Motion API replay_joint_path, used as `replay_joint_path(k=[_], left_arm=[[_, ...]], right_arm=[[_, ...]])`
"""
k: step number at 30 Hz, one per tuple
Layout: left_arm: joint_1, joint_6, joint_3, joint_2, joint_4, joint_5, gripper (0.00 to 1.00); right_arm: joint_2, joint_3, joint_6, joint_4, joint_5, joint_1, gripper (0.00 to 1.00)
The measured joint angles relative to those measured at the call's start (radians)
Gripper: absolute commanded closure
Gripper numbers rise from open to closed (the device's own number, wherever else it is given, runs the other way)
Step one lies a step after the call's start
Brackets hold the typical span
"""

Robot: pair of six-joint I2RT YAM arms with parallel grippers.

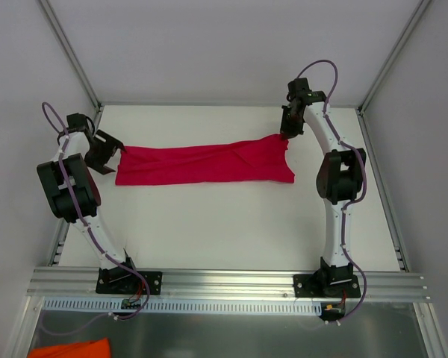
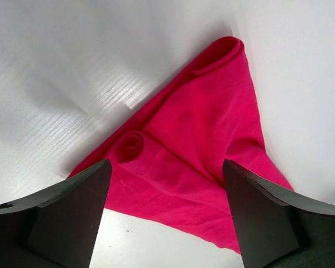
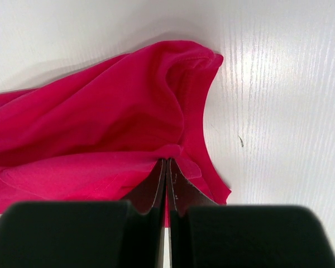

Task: Fold and stack the t-shirts
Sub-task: Fold the other side of the tshirt into a rectangle

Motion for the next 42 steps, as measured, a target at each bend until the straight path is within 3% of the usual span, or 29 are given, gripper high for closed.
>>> replay_joint_path(k=[5, 6, 8, 9, 11, 25, 30, 32, 34, 37, 41, 42], left_arm=[[-0.006, 0.000, 0.002, 0.000, 0.008, 0.013, 0.20], [-0.006, 0.000, 0.003, 0.000, 0.008, 0.014, 0.28], [-0.007, 0.000, 0.004, 0.000, 0.011, 0.018, 0.34], [-0.011, 0.000, 0.005, 0.000, 0.013, 0.020, 0.44], [-0.013, -0.002, 0.005, 0.000, 0.014, 0.022, 0.49], [-0.019, -0.002, -0.098, -0.003, 0.042, 0.045, 0.48], [-0.019, -0.004, -0.135, -0.013, 0.051, 0.048, 0.52], [-0.019, -0.004, -0.135, -0.013, 0.053, 0.048, 0.59], [-0.019, -0.007, -0.135, -0.013, 0.054, 0.048, 0.75], [-0.019, -0.009, -0.135, -0.013, 0.053, 0.048, 0.80], [-0.021, -0.010, -0.131, -0.013, 0.051, 0.048, 1.00], [-0.024, -0.011, -0.128, -0.013, 0.050, 0.048, 1.00]], right_arm=[[0.001, 0.000, 0.000, 0.001, 0.000, 0.000, 0.99], [0.001, 0.000, 0.000, 0.001, 0.000, 0.000, 0.99], [0.001, 0.000, 0.000, 0.001, 0.000, 0.000, 0.99], [0.001, 0.000, 0.000, 0.001, 0.000, 0.000, 0.99], [0.001, 0.000, 0.000, 0.001, 0.000, 0.000, 0.99], [0.001, 0.001, -0.003, 0.000, 0.000, -0.007, 0.99], [0.001, 0.001, -0.004, 0.001, 0.000, -0.009, 0.99], [0.001, 0.001, -0.004, 0.001, 0.000, -0.009, 0.99], [0.001, 0.001, -0.004, 0.001, 0.000, -0.009, 0.99], [0.001, 0.001, -0.004, 0.001, 0.000, -0.010, 0.99], [0.001, 0.001, -0.004, 0.001, 0.000, -0.010, 0.99], [0.001, 0.001, -0.004, 0.001, 0.000, -0.010, 0.99]])
